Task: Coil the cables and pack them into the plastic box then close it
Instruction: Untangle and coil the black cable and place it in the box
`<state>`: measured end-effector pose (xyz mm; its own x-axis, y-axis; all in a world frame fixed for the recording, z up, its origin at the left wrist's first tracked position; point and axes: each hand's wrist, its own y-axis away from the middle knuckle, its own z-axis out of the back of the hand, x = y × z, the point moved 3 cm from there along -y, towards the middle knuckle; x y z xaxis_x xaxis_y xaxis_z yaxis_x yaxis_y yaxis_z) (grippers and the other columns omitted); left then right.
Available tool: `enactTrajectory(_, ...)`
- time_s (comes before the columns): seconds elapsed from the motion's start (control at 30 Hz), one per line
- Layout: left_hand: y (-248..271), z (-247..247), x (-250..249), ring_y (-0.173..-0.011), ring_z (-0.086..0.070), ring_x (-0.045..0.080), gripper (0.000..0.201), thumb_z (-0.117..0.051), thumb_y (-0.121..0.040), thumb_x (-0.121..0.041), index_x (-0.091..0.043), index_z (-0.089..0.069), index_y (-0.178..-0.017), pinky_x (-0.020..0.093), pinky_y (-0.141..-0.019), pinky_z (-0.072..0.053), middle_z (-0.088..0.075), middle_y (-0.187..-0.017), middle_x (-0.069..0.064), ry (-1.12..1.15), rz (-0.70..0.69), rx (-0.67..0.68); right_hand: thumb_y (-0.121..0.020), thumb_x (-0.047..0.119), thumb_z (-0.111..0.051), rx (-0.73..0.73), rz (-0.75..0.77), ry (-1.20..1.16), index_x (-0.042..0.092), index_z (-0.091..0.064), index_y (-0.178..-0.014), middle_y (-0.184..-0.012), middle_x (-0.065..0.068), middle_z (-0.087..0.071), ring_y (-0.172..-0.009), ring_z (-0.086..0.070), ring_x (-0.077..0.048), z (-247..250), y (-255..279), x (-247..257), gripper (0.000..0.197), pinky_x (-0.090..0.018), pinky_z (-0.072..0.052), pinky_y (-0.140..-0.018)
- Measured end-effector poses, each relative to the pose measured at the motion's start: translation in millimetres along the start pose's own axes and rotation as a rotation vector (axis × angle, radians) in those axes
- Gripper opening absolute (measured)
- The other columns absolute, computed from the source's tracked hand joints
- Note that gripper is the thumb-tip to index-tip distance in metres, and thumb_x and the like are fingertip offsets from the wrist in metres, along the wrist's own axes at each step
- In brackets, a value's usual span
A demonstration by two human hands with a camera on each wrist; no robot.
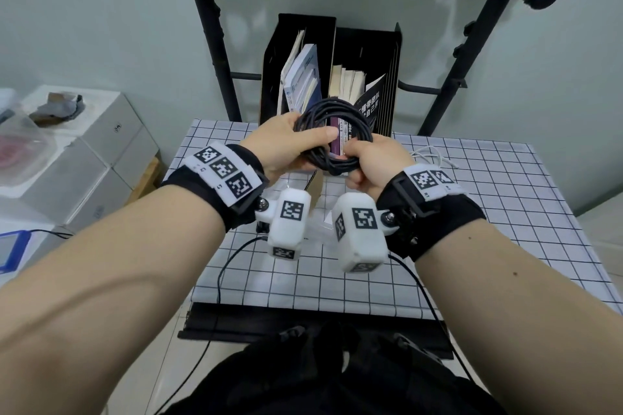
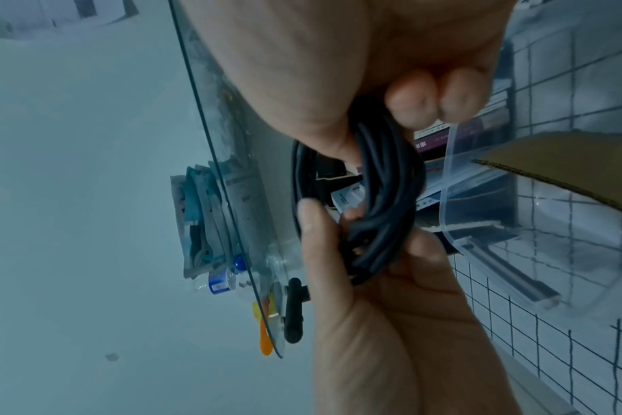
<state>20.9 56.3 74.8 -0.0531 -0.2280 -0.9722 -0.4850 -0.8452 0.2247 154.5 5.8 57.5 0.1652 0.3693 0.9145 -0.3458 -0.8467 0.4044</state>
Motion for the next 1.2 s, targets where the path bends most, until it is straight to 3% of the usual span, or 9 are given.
enactTrajectory(0.17, 5.8, 4.1, 4.4, -0.08, -0.069, 0.013, 0.018, -0.057, -0.086, -0.005, -0.003, -0.06, -0.104, 0.022, -0.08, -0.054, -0.072, -0.088, 0.005, 0.244, 0.047, 0.203, -0.09, -0.004, -0.045, 0.005, -0.11, -0.154, 0.008, -0.04, -0.077, -0.061, -0.012, -0.039, -0.031, -0.028, -0.011, 7.6, 3.6, 3.0, 0.019, -0.016, -0.023, -0.037)
enactTrajectory(0.3, 8.5, 8.0, 13.4, -0.092, -0.068, 0.018, 0.04, -0.058, -0.081, 0.004, 0.004, -0.053, -0.121, 0.025, -0.091, -0.052, -0.07, -0.101, 0.011, 0.281, 0.064, 0.262, -0.088, -0.002, -0.051, 0.01, -0.163, -0.175, 0.004, -0.049, -0.094, -0.072, -0.022, -0.056, -0.031, -0.028, -0.011, 9.3, 6.2, 0.1, 0.009, -0.016, -0.023, -0.039)
enactTrajectory(0.43, 10.3, 3.1, 10.6, -0.079, -0.07, 0.015, 0.013, -0.055, -0.085, 0.005, -0.001, -0.064, -0.091, 0.02, -0.078, -0.055, -0.073, -0.088, 0.009, 0.247, 0.034, 0.21, -0.089, 0.004, -0.054, 0.075, -0.196, -0.117, 0.001, -0.057, -0.092, -0.076, -0.024, -0.068, -0.039, -0.029, -0.013, 3.0, 6.9, -6.7, 0.005, -0.016, -0.026, -0.037)
enactTrajectory(0.53, 9.1, -0.4, 8.6, -0.068, -0.07, 0.01, 0.035, -0.053, -0.09, 0.002, -0.01, -0.071, -0.062, 0.016, -0.069, -0.055, -0.073, -0.076, 0.006, 0.231, 0.016, 0.147, -0.092, 0.018, -0.058, 0.061, -0.152, -0.054, 0.005, -0.06, -0.105, -0.076, -0.017, -0.068, -0.042, -0.038, -0.013, 0.4, 1.7, -10.3, 0.018, -0.018, -0.034, -0.038)
enactTrajectory(0.6, 6.7, 1.1, 8.8, -0.067, -0.069, 0.009, 0.041, -0.053, -0.091, -0.002, -0.013, -0.072, -0.056, 0.014, -0.069, -0.054, -0.073, -0.074, 0.005, 0.268, 0.023, 0.112, -0.091, 0.034, -0.06, 0.035, -0.07, 0.045, 0.013, -0.058, -0.118, -0.096, -0.009, -0.068, -0.058, -0.059, -0.014, 0.0, -4.8, -10.8, 0.034, -0.023, -0.046, -0.045)
enactTrajectory(0.7, 2.2, 5.7, 8.3, -0.07, -0.068, 0.008, 0.016, -0.055, -0.092, -0.007, -0.002, -0.068, -0.084, 0.013, -0.068, -0.054, -0.073, -0.081, 0.007, 0.363, 0.071, 0.071, -0.086, 0.05, -0.059, -0.042, 0.131, 0.205, 0.027, -0.059, -0.122, -0.111, 0.006, -0.066, -0.097, -0.064, -0.013, 4.9, -3.4, -3.0, 0.043, -0.032, -0.053, -0.077)
enactTrajectory(0.8, -1.8, 10.6, 10.9, -0.071, -0.067, 0.008, 0.014, -0.058, -0.09, -0.011, 0.001, -0.065, -0.095, 0.013, -0.071, -0.053, -0.072, -0.083, 0.008, 0.432, 0.102, 0.035, -0.087, 0.05, -0.06, 0.085, 0.229, 0.122, 0.024, -0.069, -0.103, -0.096, 0.009, -0.072, -0.089, -0.066, -0.004, 1.7, 6.1, 3.8, 0.032, -0.022, -0.045, -0.072)
enactTrajectory(0.93, -1.7, 9.7, 9.3, -0.075, -0.066, 0.011, 0.023, -0.059, -0.09, -0.016, 0.005, -0.064, -0.098, 0.014, -0.07, -0.056, -0.07, -0.088, 0.012, 0.432, 0.096, 0.025, -0.079, 0.026, -0.076, 0.255, 0.28, 0.193, 0.014, -0.068, -0.103, -0.098, -0.005, -0.073, -0.09, -0.068, -0.014, -7.7, 6.9, -0.1, 0.028, -0.03, -0.052, -0.084)
enactTrajectory(1.2, 5.9, 13.0, 9.1, -0.068, -0.07, 0.013, 0.02, -0.054, -0.091, -0.002, 0.01, -0.06, -0.106, 0.014, -0.068, -0.056, -0.069, -0.078, 0.013, 0.391, 0.124, 0.028, -0.092, 0.003, -0.058, 0.253, 0.338, 0.047, 0.008, -0.063, -0.096, -0.072, -0.006, -0.062, -0.06, -0.059, -0.012, -8.3, 0.2, -2.0, 0.008, -0.025, -0.052, -0.067)
